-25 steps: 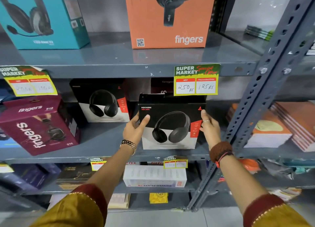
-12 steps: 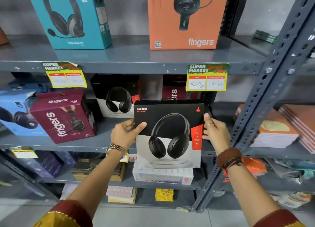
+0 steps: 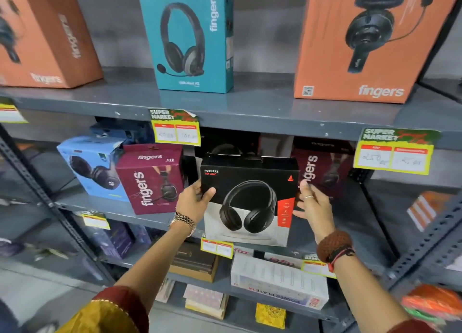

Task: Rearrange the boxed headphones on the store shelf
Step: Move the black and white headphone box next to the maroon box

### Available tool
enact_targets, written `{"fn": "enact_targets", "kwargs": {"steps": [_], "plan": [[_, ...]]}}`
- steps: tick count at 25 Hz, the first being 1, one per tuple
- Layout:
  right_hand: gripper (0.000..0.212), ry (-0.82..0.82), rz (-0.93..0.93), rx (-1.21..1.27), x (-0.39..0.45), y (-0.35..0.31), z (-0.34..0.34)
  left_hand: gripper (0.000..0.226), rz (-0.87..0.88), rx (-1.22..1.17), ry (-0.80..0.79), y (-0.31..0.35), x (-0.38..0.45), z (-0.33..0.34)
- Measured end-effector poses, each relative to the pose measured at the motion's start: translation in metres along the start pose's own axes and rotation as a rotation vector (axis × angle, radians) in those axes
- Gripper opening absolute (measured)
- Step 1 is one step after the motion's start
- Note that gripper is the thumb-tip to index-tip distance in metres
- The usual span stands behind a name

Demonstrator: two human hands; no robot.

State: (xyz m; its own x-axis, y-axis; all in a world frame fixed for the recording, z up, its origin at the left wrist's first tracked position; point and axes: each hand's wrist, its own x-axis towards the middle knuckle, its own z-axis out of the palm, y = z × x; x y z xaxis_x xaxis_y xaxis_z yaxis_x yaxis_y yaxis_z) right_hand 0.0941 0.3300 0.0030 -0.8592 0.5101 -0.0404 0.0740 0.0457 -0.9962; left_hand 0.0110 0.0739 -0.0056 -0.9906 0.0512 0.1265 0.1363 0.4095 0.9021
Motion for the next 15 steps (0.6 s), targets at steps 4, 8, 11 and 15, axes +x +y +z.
{"fn": "enact_targets", "kwargs": {"steps": [4, 8, 11, 15], "plan": [[0.02, -0.053, 0.05, 0.085, 0.026, 0.006, 0.045, 0.055, 0.003, -0.009, -0.009, -0.016, 0.041, -0.011], [0.02, -0.063, 0.059, 0.105, 0.048, 0.007, 0.08, 0.061, 0.01, -0.016, -0.055, -0.032, 0.074, -0.018], [0.038, -0.024, 0.054, 0.135, 0.06, 0.012, 0.096, 0.067, -0.004, -0.023, -0.085, -0.044, 0.087, -0.021], [0.05, 0.033, 0.082, 0.201, 0.065, 0.02, 0.106, 0.08, 0.01, -0.134, -0.19, -0.05, 0.087, -0.027]]}}
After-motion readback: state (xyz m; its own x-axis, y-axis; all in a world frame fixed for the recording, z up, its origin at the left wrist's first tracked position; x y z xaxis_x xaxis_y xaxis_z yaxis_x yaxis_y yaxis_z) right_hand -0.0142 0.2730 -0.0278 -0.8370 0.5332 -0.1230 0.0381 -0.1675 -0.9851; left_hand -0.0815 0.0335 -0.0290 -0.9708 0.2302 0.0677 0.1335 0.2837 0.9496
